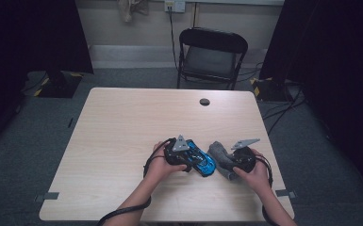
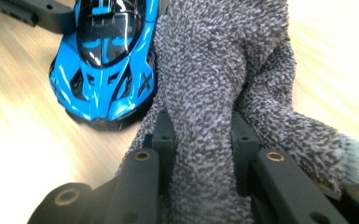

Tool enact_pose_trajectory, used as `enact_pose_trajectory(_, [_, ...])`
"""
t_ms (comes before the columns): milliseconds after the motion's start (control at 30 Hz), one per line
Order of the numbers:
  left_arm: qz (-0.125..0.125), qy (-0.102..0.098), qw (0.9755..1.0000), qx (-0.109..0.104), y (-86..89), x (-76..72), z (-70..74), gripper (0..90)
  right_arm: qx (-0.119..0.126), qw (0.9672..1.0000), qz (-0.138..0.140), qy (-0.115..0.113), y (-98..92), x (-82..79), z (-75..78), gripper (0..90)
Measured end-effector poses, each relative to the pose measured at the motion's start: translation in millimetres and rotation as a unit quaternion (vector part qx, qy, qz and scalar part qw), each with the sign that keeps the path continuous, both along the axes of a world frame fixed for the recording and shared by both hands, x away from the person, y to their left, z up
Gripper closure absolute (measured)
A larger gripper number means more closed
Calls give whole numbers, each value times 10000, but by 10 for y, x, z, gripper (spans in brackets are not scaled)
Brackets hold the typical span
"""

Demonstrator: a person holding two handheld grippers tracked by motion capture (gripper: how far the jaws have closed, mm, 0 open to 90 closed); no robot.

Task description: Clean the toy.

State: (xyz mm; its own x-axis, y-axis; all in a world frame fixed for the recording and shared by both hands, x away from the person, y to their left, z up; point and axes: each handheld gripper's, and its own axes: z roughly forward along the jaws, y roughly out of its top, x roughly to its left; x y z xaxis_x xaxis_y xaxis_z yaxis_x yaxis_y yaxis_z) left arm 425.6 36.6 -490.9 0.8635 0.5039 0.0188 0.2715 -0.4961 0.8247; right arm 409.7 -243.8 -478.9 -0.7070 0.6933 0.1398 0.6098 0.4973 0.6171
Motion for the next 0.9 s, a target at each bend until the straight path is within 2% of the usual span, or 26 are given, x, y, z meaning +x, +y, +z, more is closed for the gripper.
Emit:
enact_pose_trajectory(267, [2, 4, 10000, 4, -4, -1, 2, 198, 39, 10000, 49, 42, -81, -60, 1, 711])
enact_pose_trajectory(733, [10, 3, 10000, 2, -7, -1, 3, 198, -56, 9997, 225, 101, -225, -198, 21, 710])
enact_pose_trajectory(900, [15, 2, 10000, 5, -6, -1, 3, 198, -179, 9993, 275, 158, -268, -221, 49, 709])
